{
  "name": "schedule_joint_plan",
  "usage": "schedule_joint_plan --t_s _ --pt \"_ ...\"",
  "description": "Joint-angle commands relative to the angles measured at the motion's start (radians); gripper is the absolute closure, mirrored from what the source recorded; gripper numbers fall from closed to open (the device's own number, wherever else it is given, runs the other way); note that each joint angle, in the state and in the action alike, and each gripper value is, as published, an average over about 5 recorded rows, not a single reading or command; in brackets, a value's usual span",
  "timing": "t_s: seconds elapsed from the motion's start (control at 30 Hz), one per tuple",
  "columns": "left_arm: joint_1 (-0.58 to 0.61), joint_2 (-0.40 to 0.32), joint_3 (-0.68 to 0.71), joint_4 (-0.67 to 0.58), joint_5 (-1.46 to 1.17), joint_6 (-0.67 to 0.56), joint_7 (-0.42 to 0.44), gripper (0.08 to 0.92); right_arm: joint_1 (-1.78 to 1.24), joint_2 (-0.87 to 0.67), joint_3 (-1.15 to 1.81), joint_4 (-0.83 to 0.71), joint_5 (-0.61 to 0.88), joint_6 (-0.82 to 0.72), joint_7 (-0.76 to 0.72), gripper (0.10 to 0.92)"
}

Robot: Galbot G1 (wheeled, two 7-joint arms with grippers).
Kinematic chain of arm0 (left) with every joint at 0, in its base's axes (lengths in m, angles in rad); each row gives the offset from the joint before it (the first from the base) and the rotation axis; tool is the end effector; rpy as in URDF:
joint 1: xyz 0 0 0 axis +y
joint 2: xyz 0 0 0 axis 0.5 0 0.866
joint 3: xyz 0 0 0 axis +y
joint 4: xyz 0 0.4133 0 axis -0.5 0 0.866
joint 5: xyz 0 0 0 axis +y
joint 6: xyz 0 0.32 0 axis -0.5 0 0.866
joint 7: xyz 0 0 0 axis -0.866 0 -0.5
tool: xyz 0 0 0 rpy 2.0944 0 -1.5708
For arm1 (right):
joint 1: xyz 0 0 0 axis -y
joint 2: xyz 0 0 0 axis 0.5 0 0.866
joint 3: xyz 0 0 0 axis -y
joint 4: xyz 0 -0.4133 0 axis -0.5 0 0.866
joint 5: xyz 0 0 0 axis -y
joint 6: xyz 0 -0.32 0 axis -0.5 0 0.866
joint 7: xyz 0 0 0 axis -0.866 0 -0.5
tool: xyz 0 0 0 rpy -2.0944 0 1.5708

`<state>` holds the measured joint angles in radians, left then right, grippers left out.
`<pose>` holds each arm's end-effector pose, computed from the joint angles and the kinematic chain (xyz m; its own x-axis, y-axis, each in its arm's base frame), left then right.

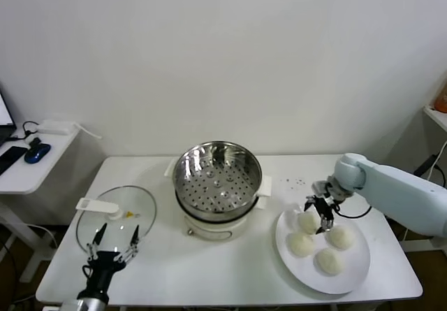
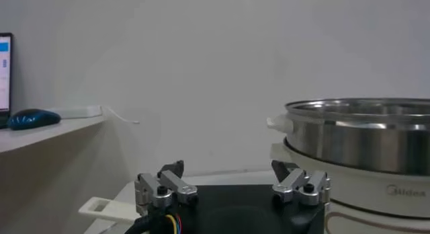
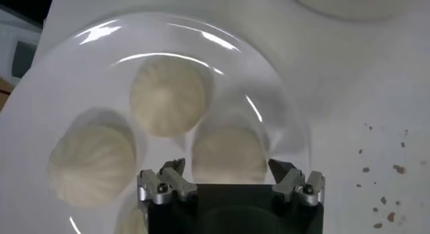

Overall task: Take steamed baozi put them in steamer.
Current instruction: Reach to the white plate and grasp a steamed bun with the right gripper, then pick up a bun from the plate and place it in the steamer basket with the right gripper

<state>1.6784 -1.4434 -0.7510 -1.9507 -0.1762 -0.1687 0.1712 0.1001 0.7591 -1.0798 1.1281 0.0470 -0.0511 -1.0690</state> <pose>0.0663 0.1039 -0.3999 -0.9981 0.0168 0.0589 0.0200 0.9983 0.0539 0.5326 -0.2004 -0.2504 -0.0263 -0.1455 0.9890 -0.9740 -0.2189 -0.0581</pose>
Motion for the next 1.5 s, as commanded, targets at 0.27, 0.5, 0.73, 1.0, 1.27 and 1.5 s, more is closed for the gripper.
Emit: schedule_joint_plan --t_s 0.27,0.5,0.73,1.0,1.27,1.5 --pt "0.002 -0.003 0.004 -0.005 -0.007 0.005 -0.002 0.177 -0.012 0.005 0.017 -0.003 -0.022 -0.002 0.002 0.214" --pt "0.005 -0.005 0.007 -0.014 -0.007 0.008 -0.003 0.177 -0.027 0.005 0.032 0.001 -0.025 -0.006 0.000 0.334" --pt "0.008 -0.005 0.006 -0.013 -0.008 0.007 -0.004 0.177 -0.029 -0.003 0.041 0.006 -0.022 -0.005 -0.001 0.339" --pt "0.006 -0.005 0.003 -0.017 -0.009 0.010 -0.004 0.177 0.041 -0.030 0.036 0.050 -0.008 0.008 -0.012 0.339" --pt "0.009 -0.006 0.003 -0.021 -0.008 0.012 0.001 0.177 0.274 -0.057 -0.079 0.147 0.032 0.057 -0.033 0.338" --pt "0.009 -0.013 0.008 -0.027 -0.002 0.013 0.004 0.177 0.491 -0.017 -0.210 0.206 0.088 0.110 -0.047 0.338"
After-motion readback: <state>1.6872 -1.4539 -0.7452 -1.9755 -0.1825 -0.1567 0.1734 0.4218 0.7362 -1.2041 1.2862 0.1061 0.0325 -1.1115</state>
